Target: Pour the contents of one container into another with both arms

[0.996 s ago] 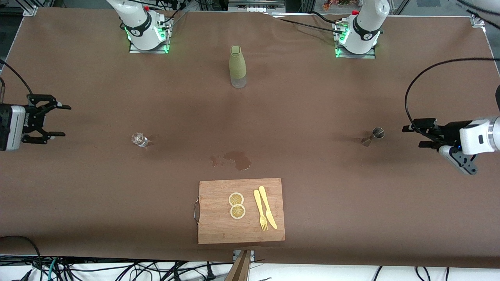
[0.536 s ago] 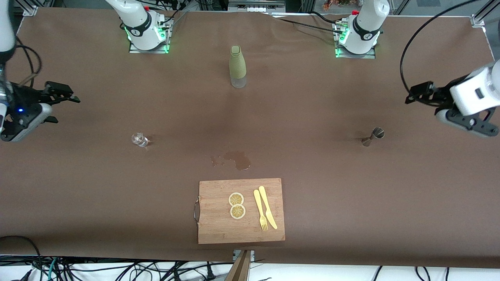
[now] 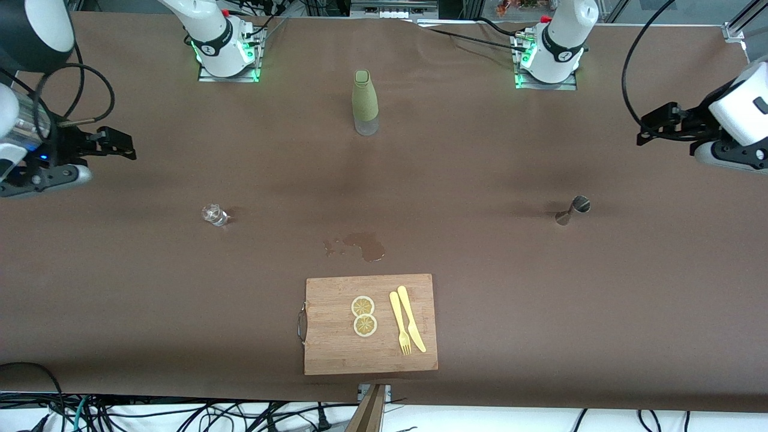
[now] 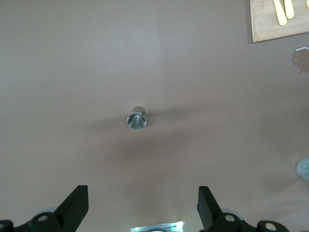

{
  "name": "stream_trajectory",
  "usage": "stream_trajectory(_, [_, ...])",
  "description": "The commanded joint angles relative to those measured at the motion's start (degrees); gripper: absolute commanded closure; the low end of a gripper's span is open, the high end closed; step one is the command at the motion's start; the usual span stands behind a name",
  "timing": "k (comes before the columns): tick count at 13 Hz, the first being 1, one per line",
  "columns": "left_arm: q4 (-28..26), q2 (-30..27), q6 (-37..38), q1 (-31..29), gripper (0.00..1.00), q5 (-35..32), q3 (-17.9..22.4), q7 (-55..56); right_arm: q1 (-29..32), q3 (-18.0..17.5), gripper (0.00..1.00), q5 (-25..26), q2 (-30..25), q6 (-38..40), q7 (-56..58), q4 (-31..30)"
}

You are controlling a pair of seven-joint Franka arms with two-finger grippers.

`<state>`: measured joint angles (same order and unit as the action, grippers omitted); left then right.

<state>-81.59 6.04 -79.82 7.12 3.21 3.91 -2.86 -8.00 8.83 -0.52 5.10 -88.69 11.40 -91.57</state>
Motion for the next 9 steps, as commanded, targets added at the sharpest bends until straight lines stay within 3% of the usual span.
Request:
stream_trajectory(1, [-1.4, -0.1, -0.6, 0.0, 0.00, 0.1, -1.8, 2.2, -0.6, 1.4, 0.00, 0.4, -4.7, -2.1, -2.3, -3.3])
stream_trajectory(9, [-0.9, 1.1, -0.6, -1.2, 0.00, 0.0, -1.7, 1.8, 0.4, 1.4, 0.00, 0.6, -5.3, -5.6, -3.3, -3.6])
